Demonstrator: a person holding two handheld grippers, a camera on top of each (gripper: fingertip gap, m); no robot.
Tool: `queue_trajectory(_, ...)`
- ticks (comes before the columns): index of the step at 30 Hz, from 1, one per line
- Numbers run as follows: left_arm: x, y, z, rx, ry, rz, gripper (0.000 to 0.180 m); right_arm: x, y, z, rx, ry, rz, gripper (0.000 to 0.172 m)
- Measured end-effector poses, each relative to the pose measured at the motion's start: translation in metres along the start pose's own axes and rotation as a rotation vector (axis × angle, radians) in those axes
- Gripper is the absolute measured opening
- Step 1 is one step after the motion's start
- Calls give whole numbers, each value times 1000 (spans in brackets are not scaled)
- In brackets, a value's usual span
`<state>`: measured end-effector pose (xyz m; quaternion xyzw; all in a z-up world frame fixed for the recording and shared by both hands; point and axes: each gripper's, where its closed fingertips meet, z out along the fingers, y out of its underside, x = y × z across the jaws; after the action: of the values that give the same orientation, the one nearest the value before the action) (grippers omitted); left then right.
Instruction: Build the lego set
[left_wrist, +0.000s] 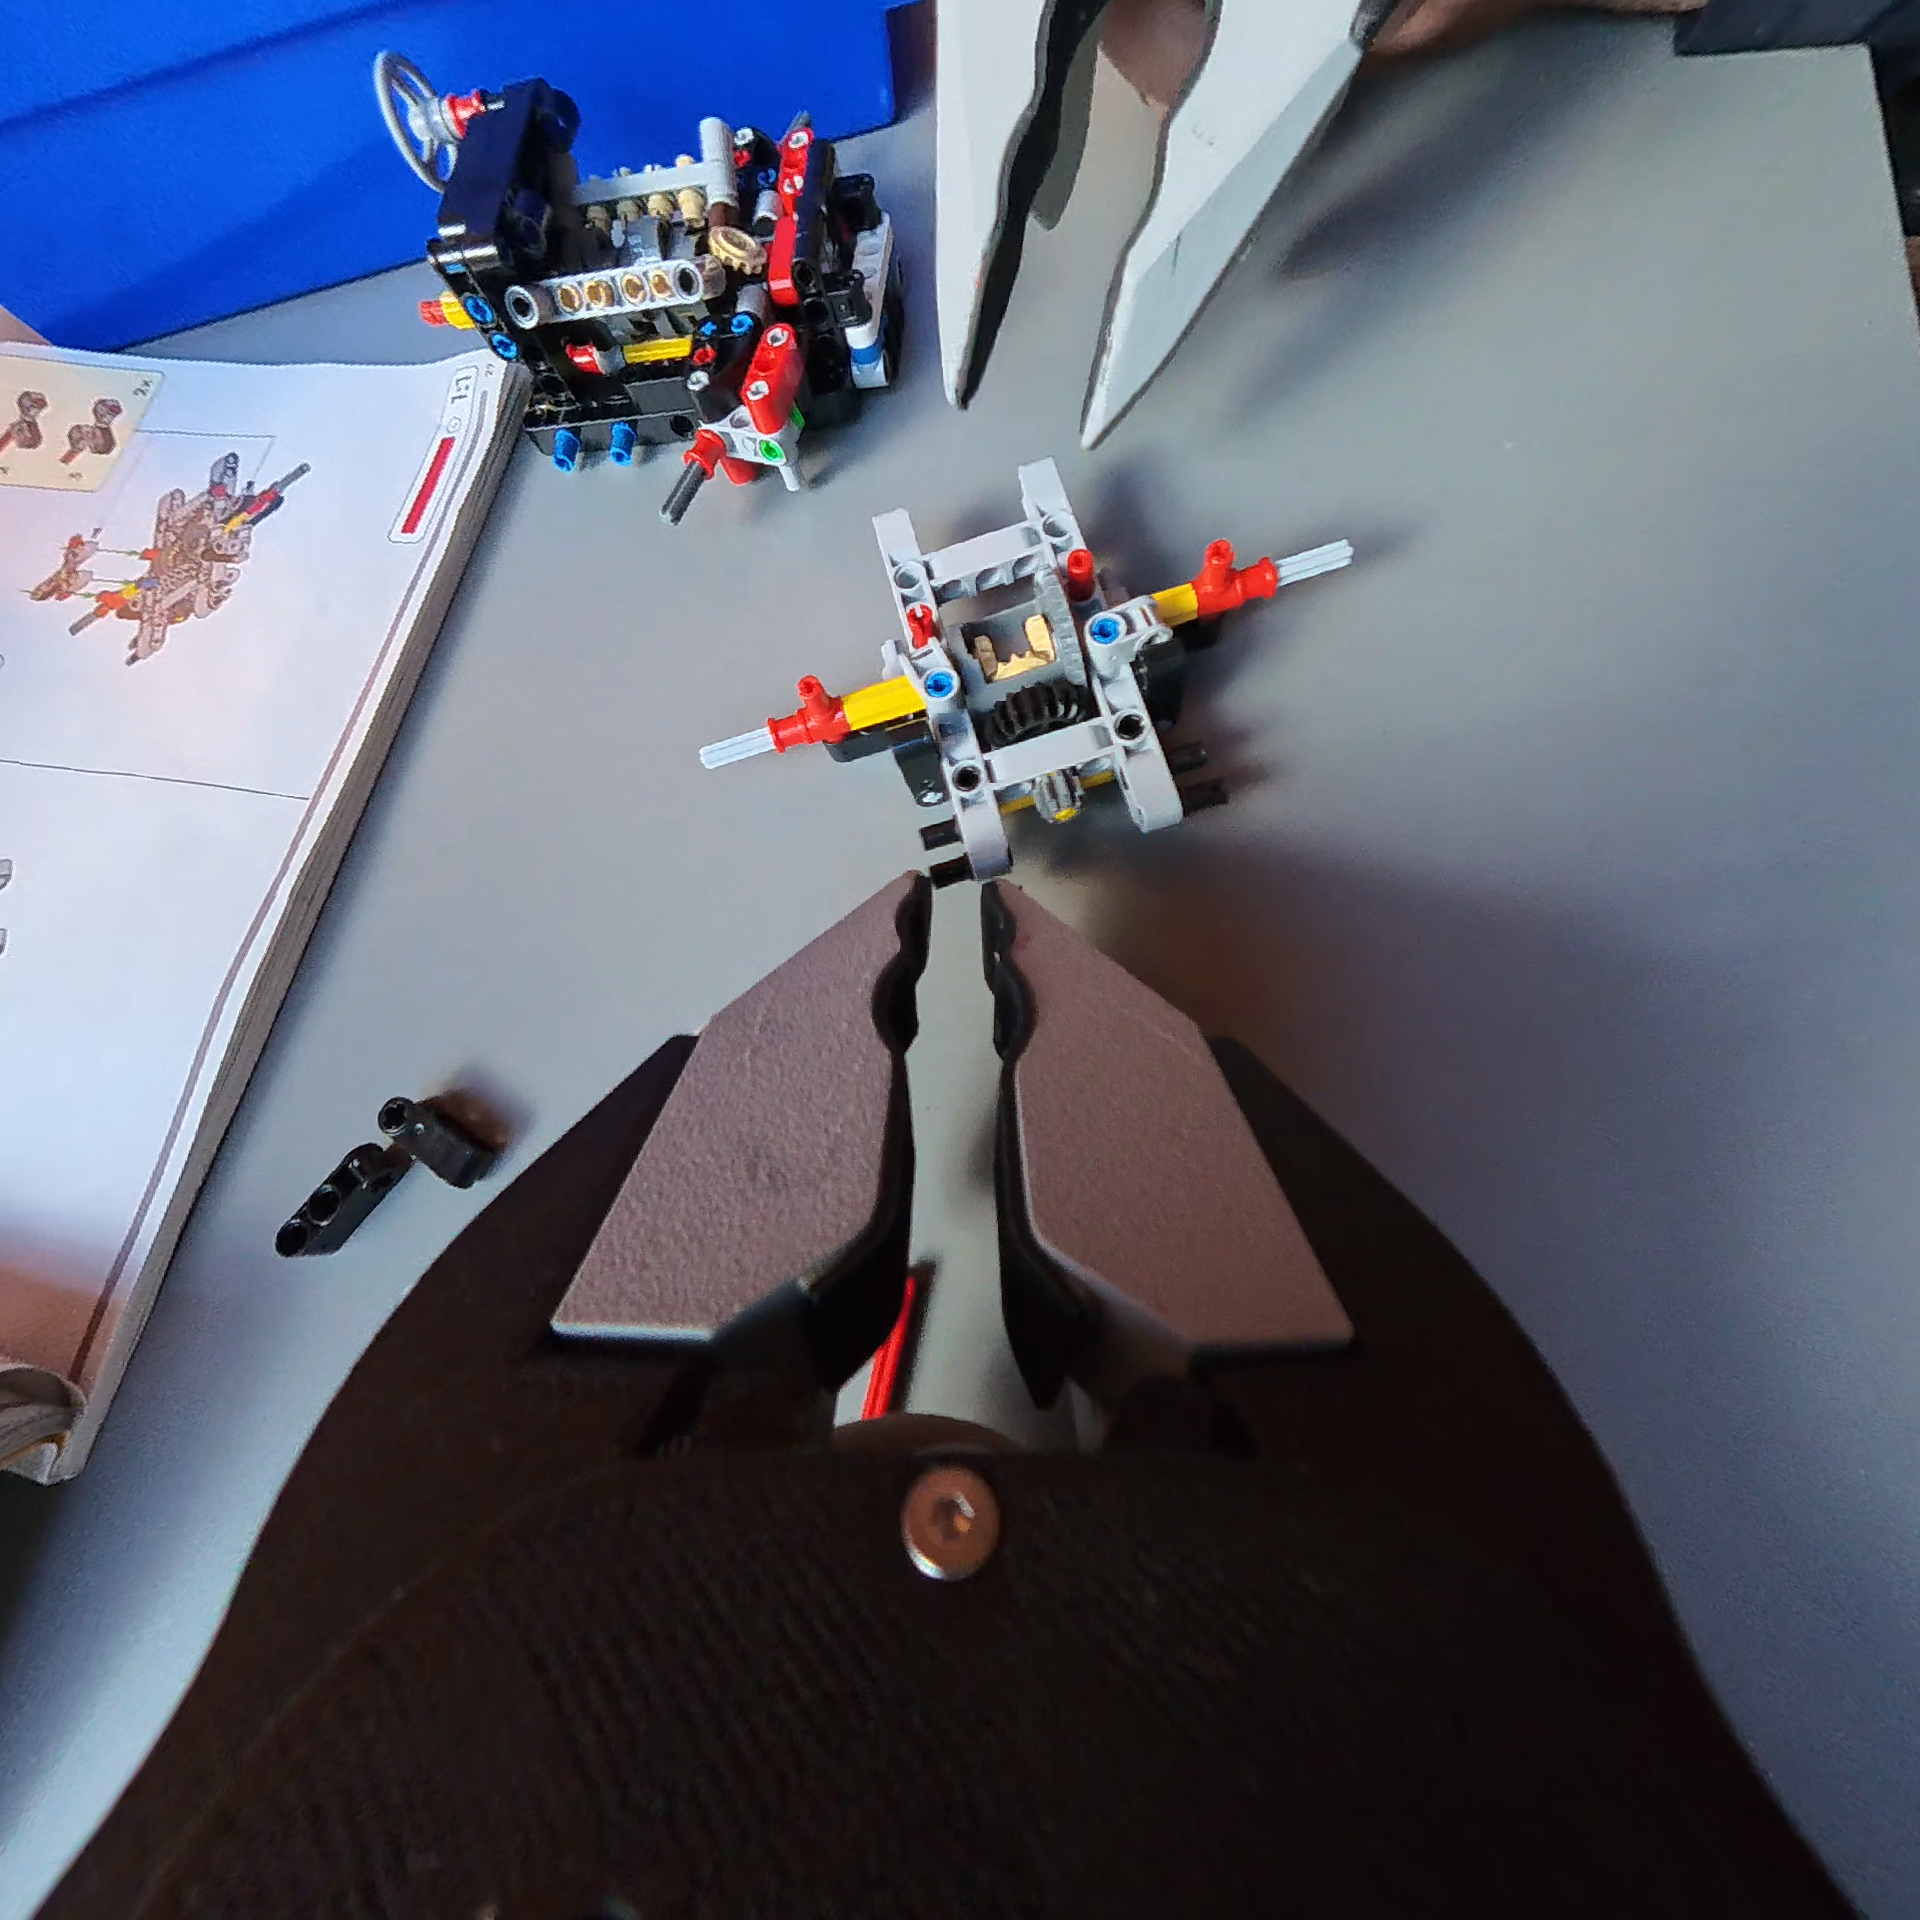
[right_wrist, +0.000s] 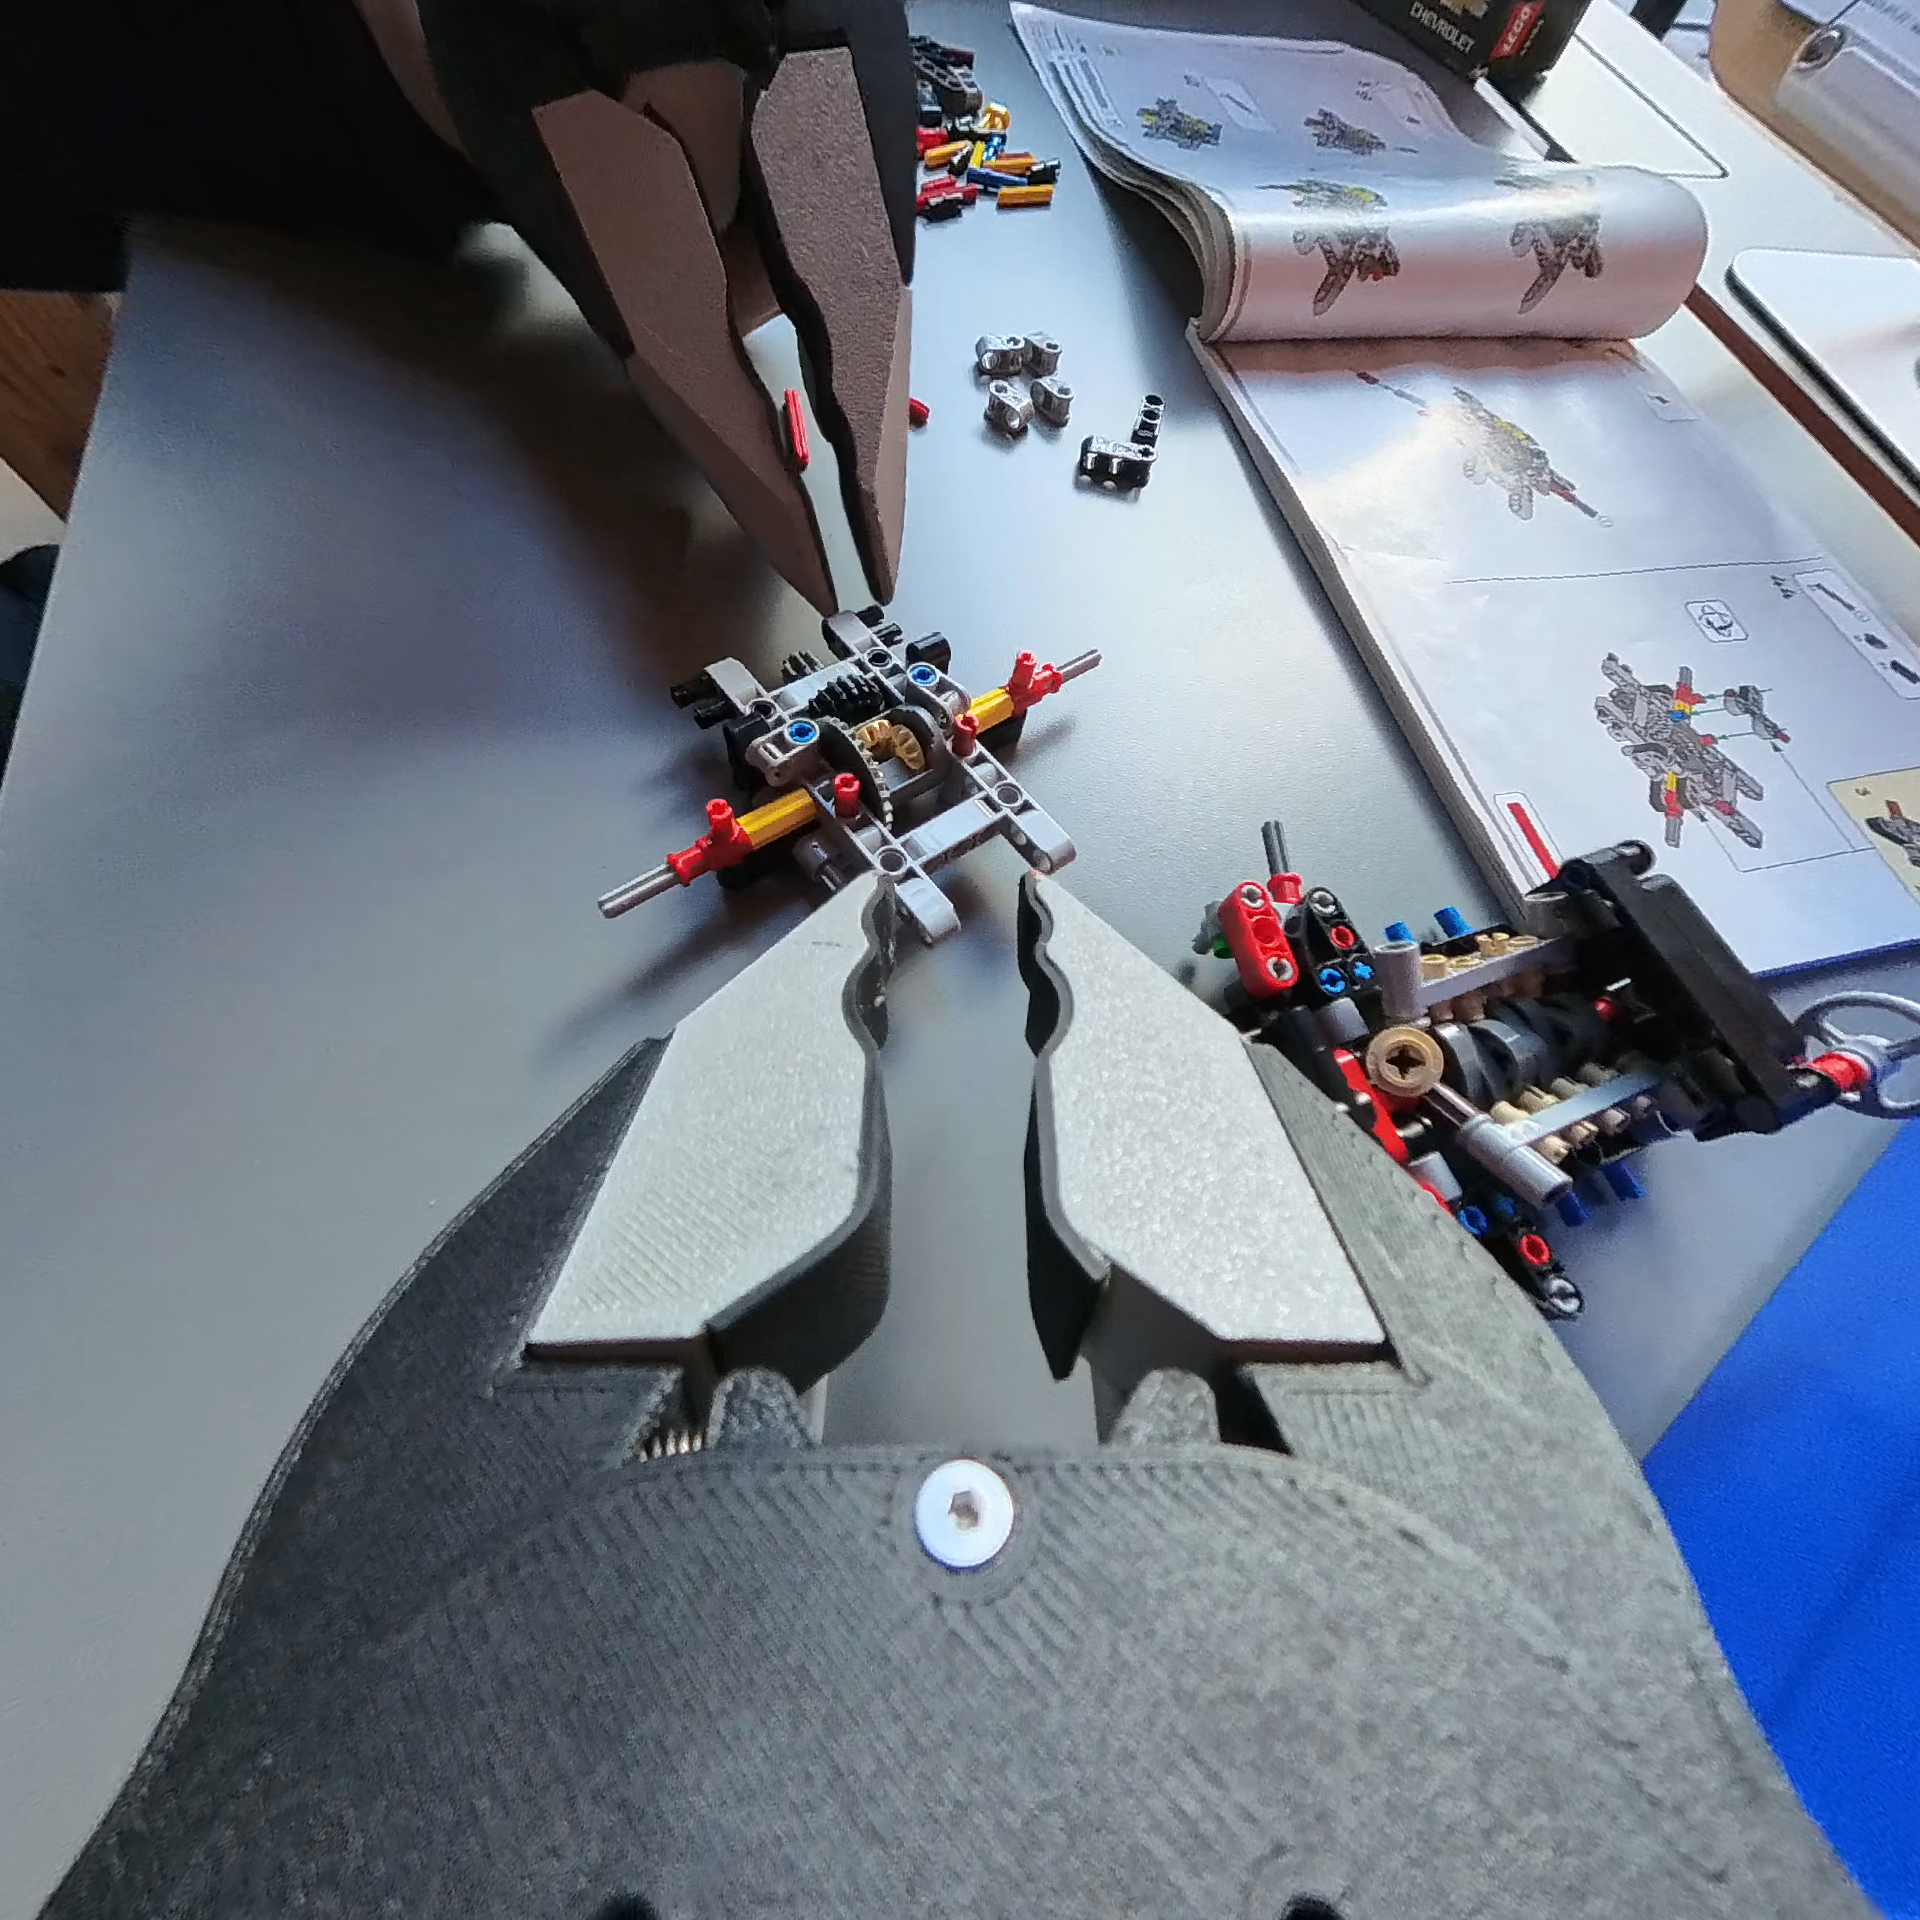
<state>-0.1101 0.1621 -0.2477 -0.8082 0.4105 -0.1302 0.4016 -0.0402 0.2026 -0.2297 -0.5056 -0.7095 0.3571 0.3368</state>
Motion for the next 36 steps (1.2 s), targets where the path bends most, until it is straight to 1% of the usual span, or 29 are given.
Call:
queue_trajectory(6,0,-2,-2,18,9,-12,8,-4,3,5,-35,2,-35,20)
queue_trajectory(13,3,0,0,-2,21,-4,9,-9,2,8,-42,-23,-49,19)
queue_trajectory(23,0,2,2,-11,19,-31,7,-16,3,12,-59,-54,-69,12)
queue_trajectory(28,2,7,6,-57,31,-21,4,-18,6,14,-87,-57,-86,11)
queue_trajectory(30,3,7,6,-58,28,-13,3,-20,9,16,-109,-52,-107,11)
queue_trajectory(33,2,7,6,-52,25,-19,3,-20,11,18,-124,-37,-136,5)
queue_trajectory(36,1,5,4,-37,22,-25,3,-20,11,17,-120,-34,-135,5)
